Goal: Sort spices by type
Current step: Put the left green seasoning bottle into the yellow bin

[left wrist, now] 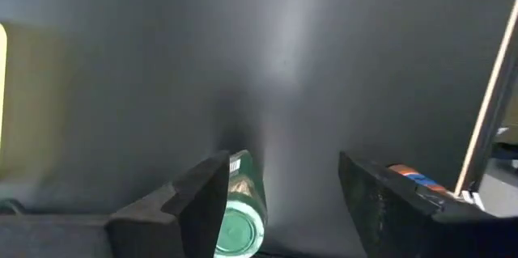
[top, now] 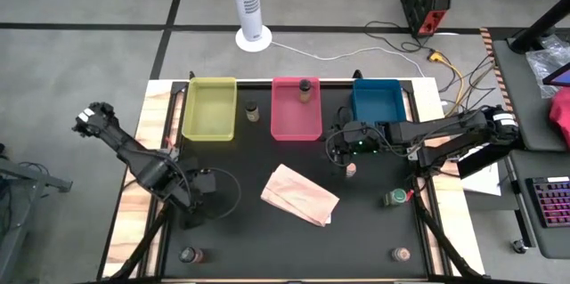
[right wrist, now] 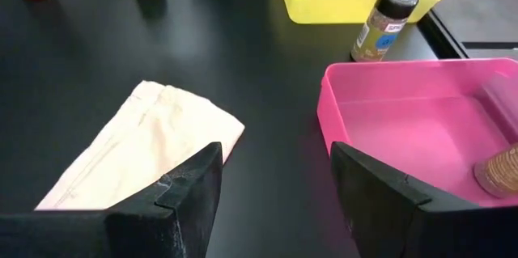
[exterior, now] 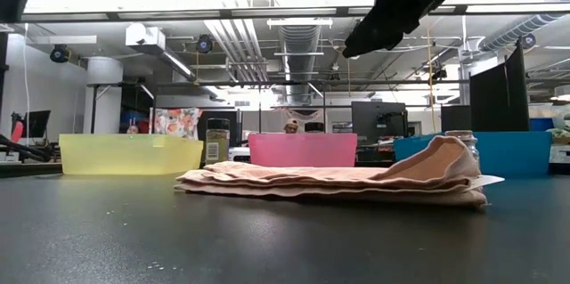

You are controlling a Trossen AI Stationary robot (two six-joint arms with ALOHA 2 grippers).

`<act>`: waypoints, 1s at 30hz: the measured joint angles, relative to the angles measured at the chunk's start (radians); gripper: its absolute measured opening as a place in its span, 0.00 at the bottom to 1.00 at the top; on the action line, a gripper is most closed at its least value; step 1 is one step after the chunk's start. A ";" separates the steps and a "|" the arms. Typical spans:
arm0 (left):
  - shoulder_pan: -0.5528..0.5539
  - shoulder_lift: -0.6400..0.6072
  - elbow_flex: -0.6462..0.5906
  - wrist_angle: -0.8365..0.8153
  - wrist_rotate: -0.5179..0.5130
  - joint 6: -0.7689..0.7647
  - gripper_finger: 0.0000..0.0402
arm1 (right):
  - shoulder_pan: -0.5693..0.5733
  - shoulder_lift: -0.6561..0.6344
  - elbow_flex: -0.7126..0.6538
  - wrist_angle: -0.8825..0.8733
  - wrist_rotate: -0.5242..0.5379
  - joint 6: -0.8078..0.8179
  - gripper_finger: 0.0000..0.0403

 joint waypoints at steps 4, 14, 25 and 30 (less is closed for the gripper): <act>-0.009 -0.011 -0.031 -0.002 -0.001 -0.038 0.54 | 0.000 0.000 0.000 0.001 0.000 -0.001 0.55; -0.009 -0.012 -0.029 -0.002 -0.002 0.010 0.54 | 0.080 0.000 -0.038 0.130 0.135 -0.099 0.55; -0.009 -0.012 -0.028 -0.045 -0.014 0.008 0.63 | 0.193 0.000 -0.060 0.165 0.209 -0.053 0.53; -0.008 -0.010 -0.028 -0.161 -0.046 -0.016 0.71 | 0.207 0.000 -0.060 0.214 0.228 -0.053 0.53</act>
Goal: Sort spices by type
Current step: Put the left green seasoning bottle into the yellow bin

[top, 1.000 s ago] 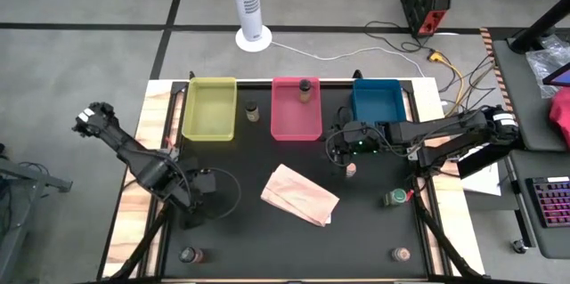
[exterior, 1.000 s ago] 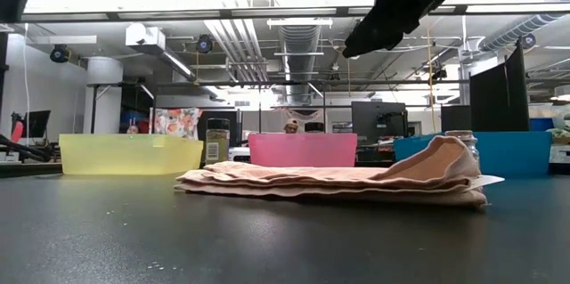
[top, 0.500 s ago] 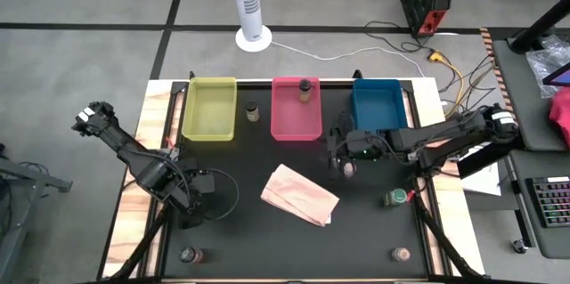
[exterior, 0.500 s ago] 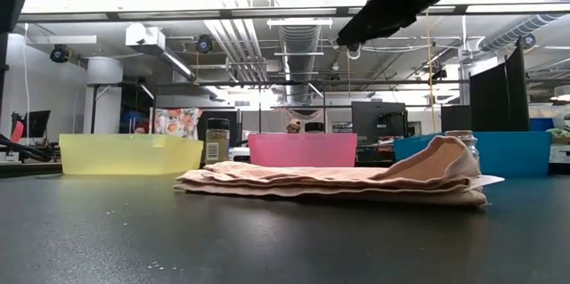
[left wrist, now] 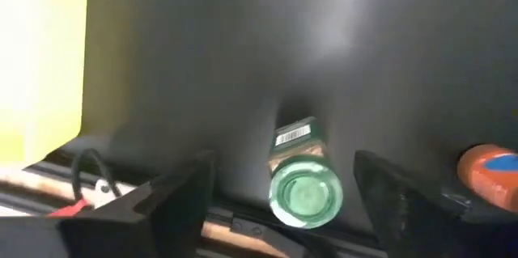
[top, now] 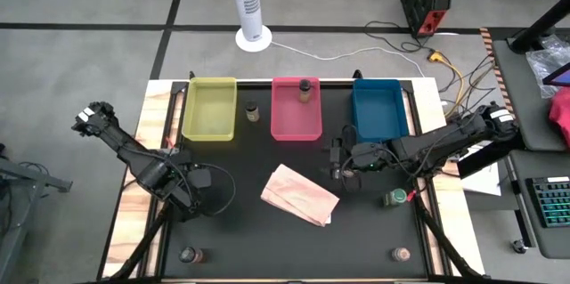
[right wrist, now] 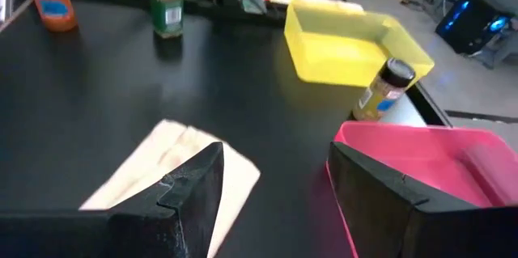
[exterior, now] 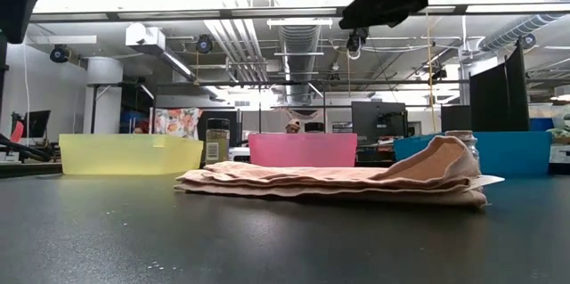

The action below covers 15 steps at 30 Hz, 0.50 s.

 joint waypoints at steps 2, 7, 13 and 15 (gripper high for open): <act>-0.002 -0.001 0.000 -0.004 0.001 0.013 0.73 | 0.000 0.000 0.000 0.006 0.000 0.003 0.53; -0.001 0.000 0.000 0.015 0.000 0.033 0.75 | 0.000 0.000 -0.001 0.012 0.000 0.030 0.53; -0.001 0.021 0.000 0.131 0.013 0.030 0.75 | 0.000 0.000 -0.002 0.026 0.001 0.046 0.53; -0.001 0.027 0.000 0.141 0.055 0.046 0.75 | 0.000 0.000 -0.002 0.024 0.001 0.047 0.53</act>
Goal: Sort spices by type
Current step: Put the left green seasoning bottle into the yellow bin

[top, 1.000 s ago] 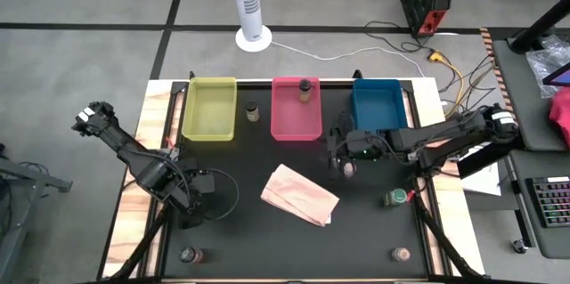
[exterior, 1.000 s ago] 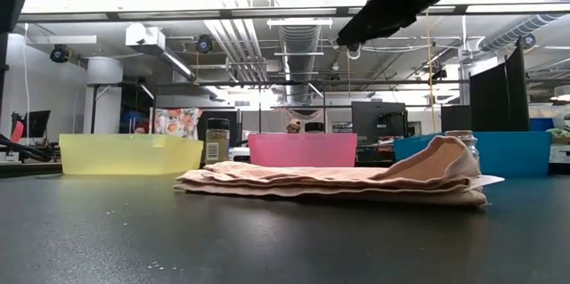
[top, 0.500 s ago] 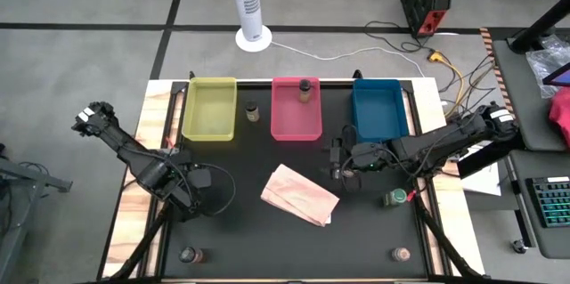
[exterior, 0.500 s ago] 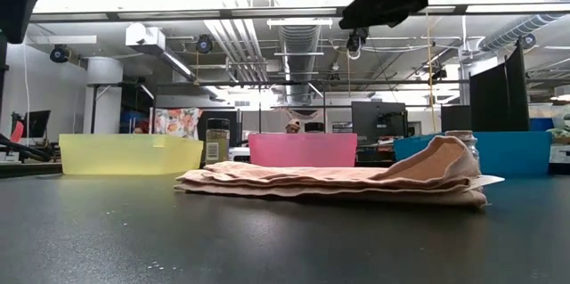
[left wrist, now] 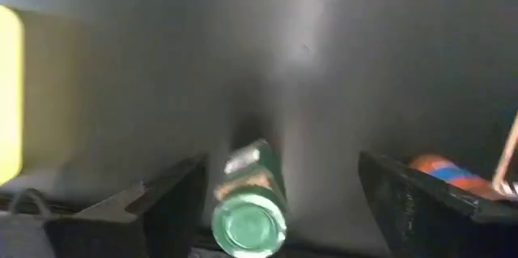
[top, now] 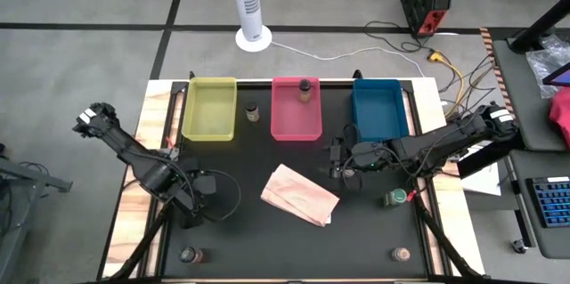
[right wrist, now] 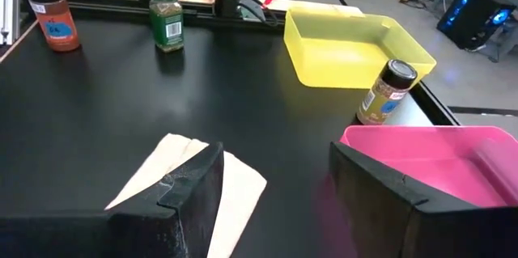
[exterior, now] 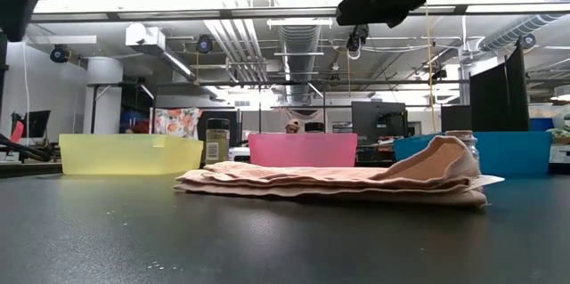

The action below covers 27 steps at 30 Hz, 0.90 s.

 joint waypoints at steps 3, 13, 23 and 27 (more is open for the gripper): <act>-0.001 0.002 0.000 -0.012 0.054 0.000 0.75 | 0.000 0.000 0.000 0.000 0.000 0.001 0.53; -0.050 -0.002 0.000 -0.074 0.191 -0.037 0.75 | 0.000 0.000 0.000 0.001 0.000 -0.001 0.53; -0.068 -0.002 0.000 -0.083 0.103 -0.043 0.75 | 0.000 0.000 -0.002 -0.007 0.000 -0.006 0.54; -0.068 -0.002 -0.004 -0.082 0.096 -0.052 0.75 | 0.000 0.000 -0.004 -0.008 0.000 -0.011 0.53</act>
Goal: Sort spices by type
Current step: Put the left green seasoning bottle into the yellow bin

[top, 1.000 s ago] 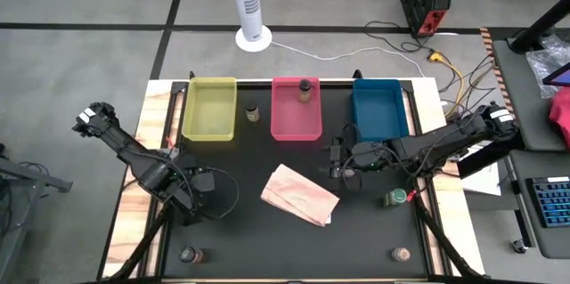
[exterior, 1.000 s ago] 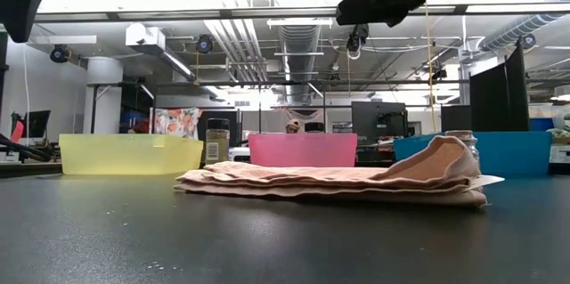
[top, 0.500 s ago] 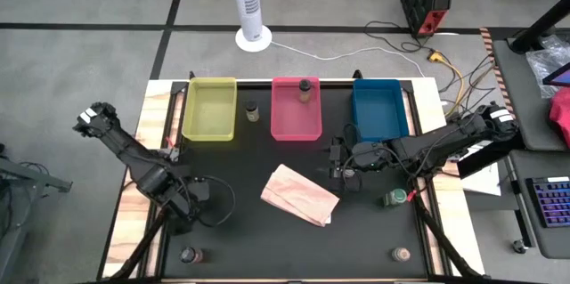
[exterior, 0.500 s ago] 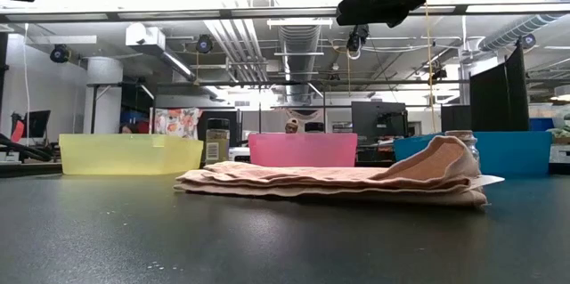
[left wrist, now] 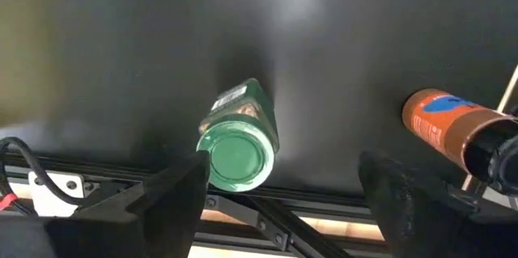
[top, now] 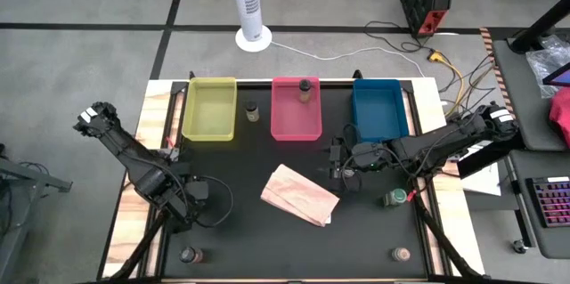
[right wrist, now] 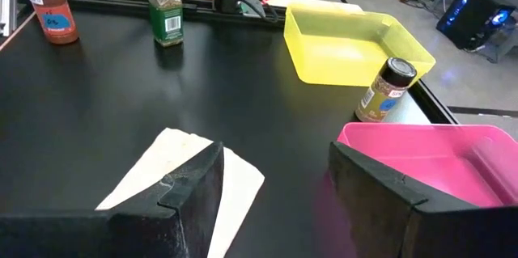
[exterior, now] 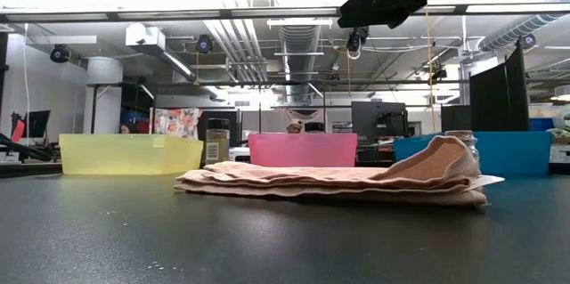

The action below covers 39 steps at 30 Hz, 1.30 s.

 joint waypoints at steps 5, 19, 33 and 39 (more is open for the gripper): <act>-0.001 -0.002 -0.033 0.000 -0.002 -0.014 0.75 | 0.000 0.000 -0.009 -0.001 0.000 0.006 0.53; -0.001 -0.029 -0.069 0.007 -0.011 -0.018 0.75 | 0.000 0.000 -0.016 0.000 0.000 0.018 0.54; -0.001 -0.119 -0.200 0.084 -0.029 -0.047 0.75 | 0.000 0.000 -0.027 0.000 0.000 0.037 0.54; -0.001 -0.174 -0.266 0.148 -0.031 -0.063 0.75 | 0.000 0.000 -0.029 0.000 0.000 0.037 0.53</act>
